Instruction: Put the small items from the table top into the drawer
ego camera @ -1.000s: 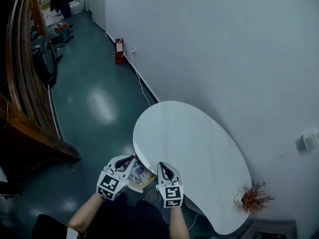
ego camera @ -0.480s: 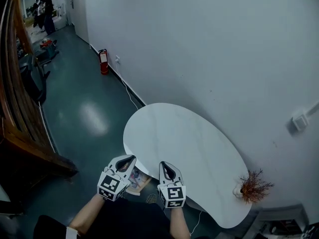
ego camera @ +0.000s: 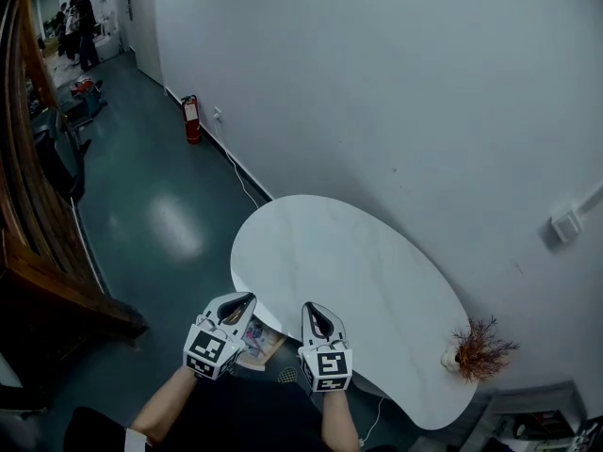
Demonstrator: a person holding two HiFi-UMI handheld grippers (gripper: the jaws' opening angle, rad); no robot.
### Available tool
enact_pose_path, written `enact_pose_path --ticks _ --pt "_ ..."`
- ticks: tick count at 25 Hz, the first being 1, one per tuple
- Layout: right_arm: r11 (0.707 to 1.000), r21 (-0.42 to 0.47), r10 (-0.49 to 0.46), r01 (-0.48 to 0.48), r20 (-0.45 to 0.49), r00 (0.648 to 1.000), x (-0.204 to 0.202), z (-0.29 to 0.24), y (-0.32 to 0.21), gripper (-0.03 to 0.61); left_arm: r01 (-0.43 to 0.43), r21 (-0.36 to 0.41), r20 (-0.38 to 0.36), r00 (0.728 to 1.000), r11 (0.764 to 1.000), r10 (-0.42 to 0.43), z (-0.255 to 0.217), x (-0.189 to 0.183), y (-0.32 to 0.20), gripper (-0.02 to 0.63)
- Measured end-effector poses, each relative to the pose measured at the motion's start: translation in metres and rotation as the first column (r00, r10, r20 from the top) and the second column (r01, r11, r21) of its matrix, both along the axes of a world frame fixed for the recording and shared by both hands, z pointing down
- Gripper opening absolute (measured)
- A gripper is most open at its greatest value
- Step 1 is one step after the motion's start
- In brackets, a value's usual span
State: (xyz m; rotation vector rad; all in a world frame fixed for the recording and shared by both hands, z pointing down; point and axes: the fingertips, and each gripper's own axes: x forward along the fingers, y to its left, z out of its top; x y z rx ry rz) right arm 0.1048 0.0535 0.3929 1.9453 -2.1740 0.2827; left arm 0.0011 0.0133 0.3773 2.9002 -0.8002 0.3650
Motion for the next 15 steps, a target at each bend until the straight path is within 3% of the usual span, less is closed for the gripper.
enact_pose_path --ticks 15 --pt "1.0 0.0 0.002 -0.002 0.005 1.0 0.0079 -0.0006 -0.0073 0.029 -0.002 -0.009 0.004 1.0 1.0 0.002 0.0008 0.0069 -0.0064 0.025"
